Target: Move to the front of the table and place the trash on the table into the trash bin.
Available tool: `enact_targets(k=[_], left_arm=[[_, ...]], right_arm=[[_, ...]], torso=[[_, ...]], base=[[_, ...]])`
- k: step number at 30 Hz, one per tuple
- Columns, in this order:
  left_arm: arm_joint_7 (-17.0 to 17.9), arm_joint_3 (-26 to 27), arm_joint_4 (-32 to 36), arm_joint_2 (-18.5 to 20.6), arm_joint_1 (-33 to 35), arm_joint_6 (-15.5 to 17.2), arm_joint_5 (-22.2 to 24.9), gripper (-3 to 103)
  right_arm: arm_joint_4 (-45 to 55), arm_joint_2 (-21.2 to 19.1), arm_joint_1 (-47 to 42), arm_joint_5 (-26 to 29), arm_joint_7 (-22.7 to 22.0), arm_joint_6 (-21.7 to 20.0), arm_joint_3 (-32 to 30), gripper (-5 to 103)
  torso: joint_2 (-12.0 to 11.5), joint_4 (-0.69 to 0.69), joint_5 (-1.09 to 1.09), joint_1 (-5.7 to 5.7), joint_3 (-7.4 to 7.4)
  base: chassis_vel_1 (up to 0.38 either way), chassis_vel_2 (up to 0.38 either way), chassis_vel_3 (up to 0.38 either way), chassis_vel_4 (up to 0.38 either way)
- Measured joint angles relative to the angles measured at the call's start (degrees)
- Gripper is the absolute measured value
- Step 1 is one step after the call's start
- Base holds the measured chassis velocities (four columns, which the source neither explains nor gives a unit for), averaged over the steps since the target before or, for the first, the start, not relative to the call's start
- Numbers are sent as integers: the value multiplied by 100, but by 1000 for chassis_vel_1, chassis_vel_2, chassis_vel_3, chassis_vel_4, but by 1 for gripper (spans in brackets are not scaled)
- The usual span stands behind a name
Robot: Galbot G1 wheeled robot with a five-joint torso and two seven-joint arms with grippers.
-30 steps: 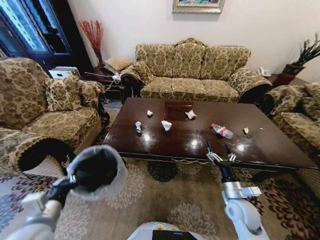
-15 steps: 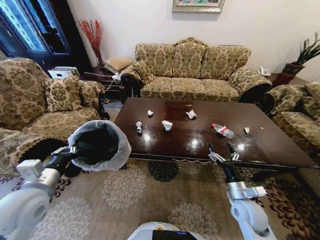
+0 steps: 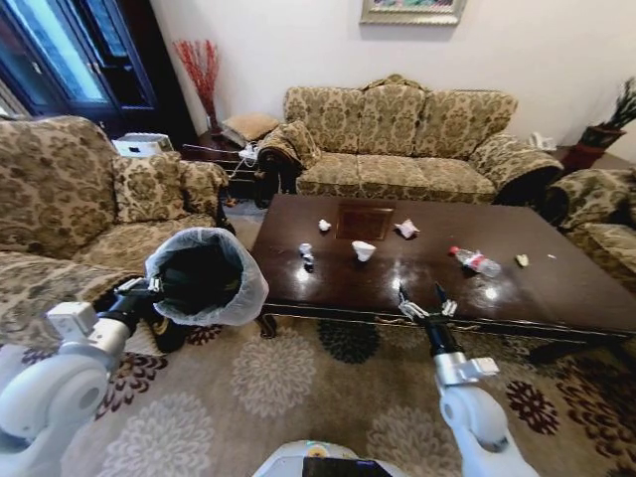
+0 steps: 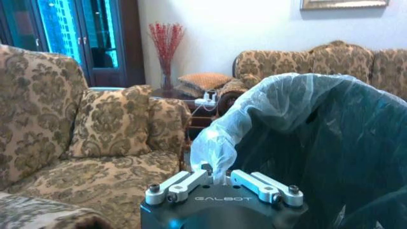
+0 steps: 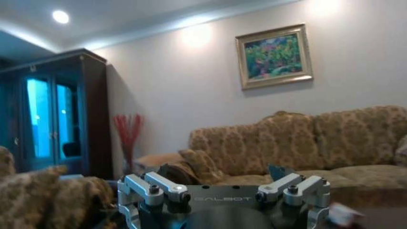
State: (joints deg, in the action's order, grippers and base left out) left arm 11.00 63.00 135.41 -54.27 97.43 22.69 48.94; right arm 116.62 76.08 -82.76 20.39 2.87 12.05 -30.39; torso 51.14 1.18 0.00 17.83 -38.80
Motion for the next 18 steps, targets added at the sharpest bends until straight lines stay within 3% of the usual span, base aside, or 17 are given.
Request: enact_targets(k=[8, 12, 18], left_arm=[[-33, -2, 186, 2, 180, -22, -72, 1], [-59, -50, 285, -18, 200, -39, -86, 1], [-73, -191, 316, -33, 192, -44, -156, 1]], right_arm=[[52, 58, 80, -56, -3, -306, 339, 100], [53, -29, 51, -59, 34, -342, 461, 100], [-30, -106, 58, -56, 57, -301, 580, 100]], torso=[[0, 2, 2, 0, 0], [0, -2, -10, -1, 0], [0, -2, -2, 0, 0]], base=[[157, 140, -131, -130], [-33, -39, 17, 18], [-69, -26, 52, 10]])
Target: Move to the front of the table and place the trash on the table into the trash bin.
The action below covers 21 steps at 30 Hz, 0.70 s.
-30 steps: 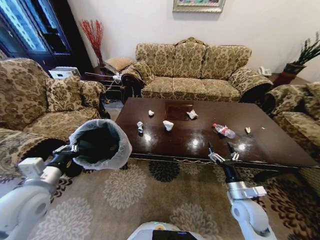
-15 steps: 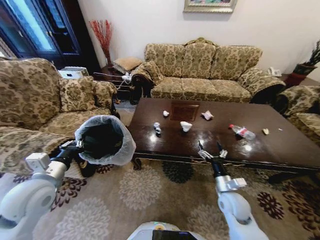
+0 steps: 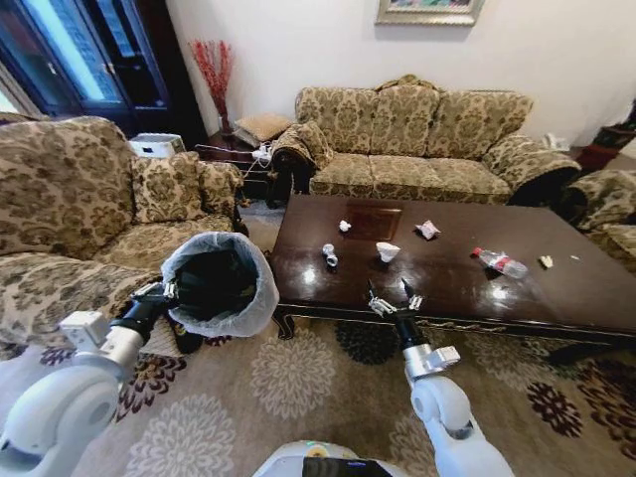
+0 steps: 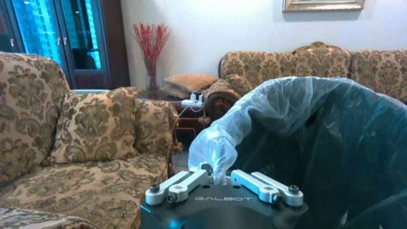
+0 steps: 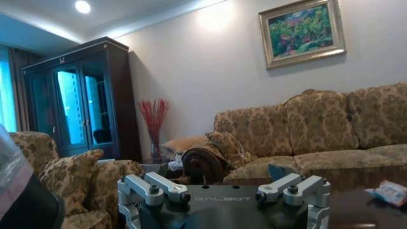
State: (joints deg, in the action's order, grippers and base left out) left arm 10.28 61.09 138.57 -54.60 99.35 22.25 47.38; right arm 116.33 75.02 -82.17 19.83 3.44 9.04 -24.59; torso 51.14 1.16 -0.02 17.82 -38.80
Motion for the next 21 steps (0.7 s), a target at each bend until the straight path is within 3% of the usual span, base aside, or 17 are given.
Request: enact_targets(k=[13, 21], left_arm=[[-8, -38, -26, 258, -51, -23, 3, 1], [-10, -161, -35, 275, -51, -33, 0, 1]], right_arm=[[-481, 25, 363, -60, -161, 11, 318, 100], [-1650, 118, 1221, 5, -354, 2, 820, 100]], torso=[[1, 1, 2, -1, 1], [-2, 0, 2, 10, -5]], base=[[-138, 171, 130, -157], [-171, 158, 158, -123]])
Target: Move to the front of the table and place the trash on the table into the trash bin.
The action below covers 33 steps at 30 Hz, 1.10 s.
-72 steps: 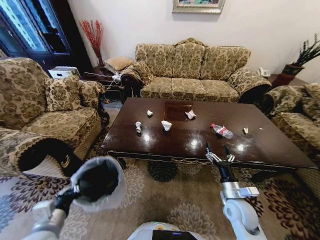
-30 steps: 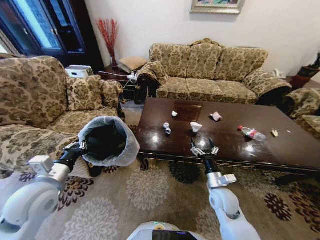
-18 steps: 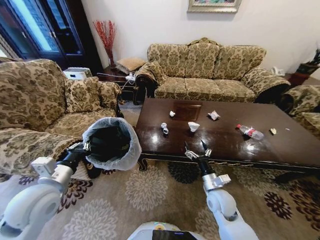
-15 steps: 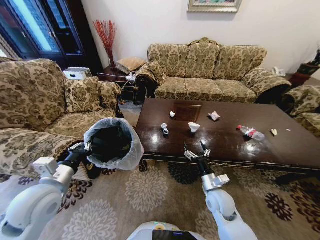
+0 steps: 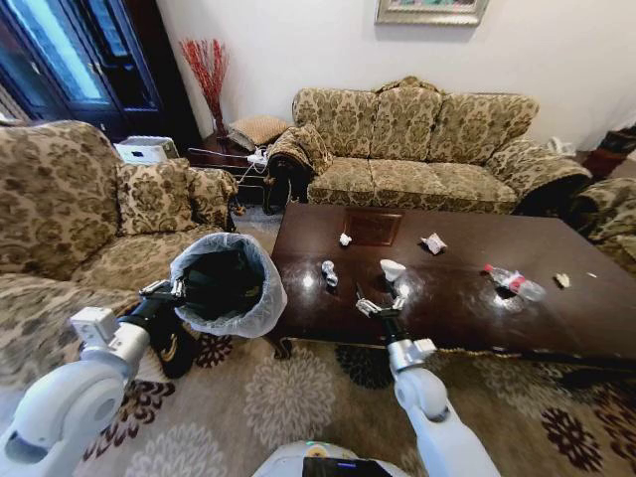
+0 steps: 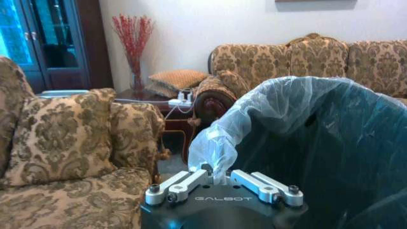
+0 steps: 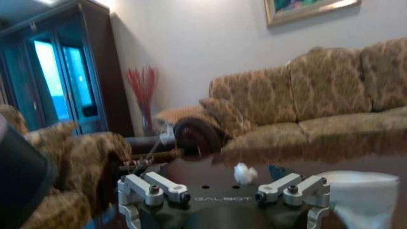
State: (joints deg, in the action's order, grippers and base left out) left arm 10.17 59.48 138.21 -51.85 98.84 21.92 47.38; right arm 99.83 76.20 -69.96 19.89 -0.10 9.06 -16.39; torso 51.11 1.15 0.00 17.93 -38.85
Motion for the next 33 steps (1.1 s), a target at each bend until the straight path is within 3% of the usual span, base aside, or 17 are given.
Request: enact_targets(k=[8, 19, 32, 33], left_arm=[[30, -61, 12, 112, 28, -8, -1, 1], [77, -328, -119, 242, -61, -277, 44, 1], [38, -492, -276, 333, -191, -295, 96, 1], [37, -502, -287, 334, -198, -295, 98, 1]], right_arm=[[-1340, 476, 932, -64, -32, -36, 578, 100], [-2115, 934, 1402, 128, -163, -140, 779, 100], [-2734, 1268, 1847, -47, -308, -135, 826, 103], [-2819, 1304, 1915, -78, -318, -133, 815, 99]], torso=[[5, 4, 1, -19, 8], [2, 0, -1, -8, 4], [2, 1, 0, -10, 4], [2, 1, 0, -10, 4]], base=[[34, -12, -11, 21], [7, -1, -4, 5], [0, 0, 0, 0], [0, 0, 0, 0]])
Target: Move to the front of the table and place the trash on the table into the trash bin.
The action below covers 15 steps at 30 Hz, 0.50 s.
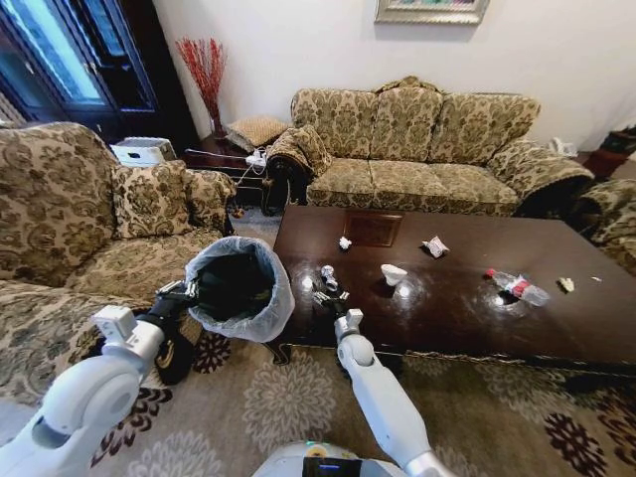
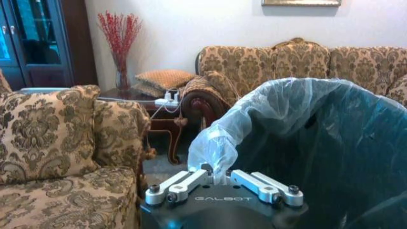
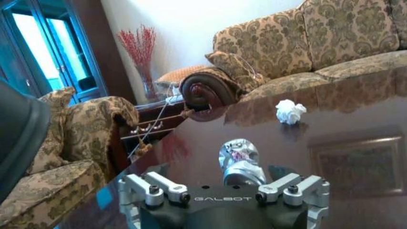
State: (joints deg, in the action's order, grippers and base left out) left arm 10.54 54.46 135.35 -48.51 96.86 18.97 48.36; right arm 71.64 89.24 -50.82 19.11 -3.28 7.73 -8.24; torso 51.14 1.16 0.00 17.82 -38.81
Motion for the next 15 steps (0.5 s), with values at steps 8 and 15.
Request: enact_targets(k=[8, 15], left_arm=[[-5, -10, -61, 28, -27, -7, 14, 1], [0, -14, -92, 53, -43, -9, 40, 1]], right_arm=[[-333, 133, 221, -134, -58, -32, -63, 75], [-353, 173, 223, -185, -128, -101, -69, 53]], torso=[[0, 0, 0, 0, 0], [0, 0, 0, 0, 0]], base=[[0, 0, 0, 0], [0, 0, 0, 0]])
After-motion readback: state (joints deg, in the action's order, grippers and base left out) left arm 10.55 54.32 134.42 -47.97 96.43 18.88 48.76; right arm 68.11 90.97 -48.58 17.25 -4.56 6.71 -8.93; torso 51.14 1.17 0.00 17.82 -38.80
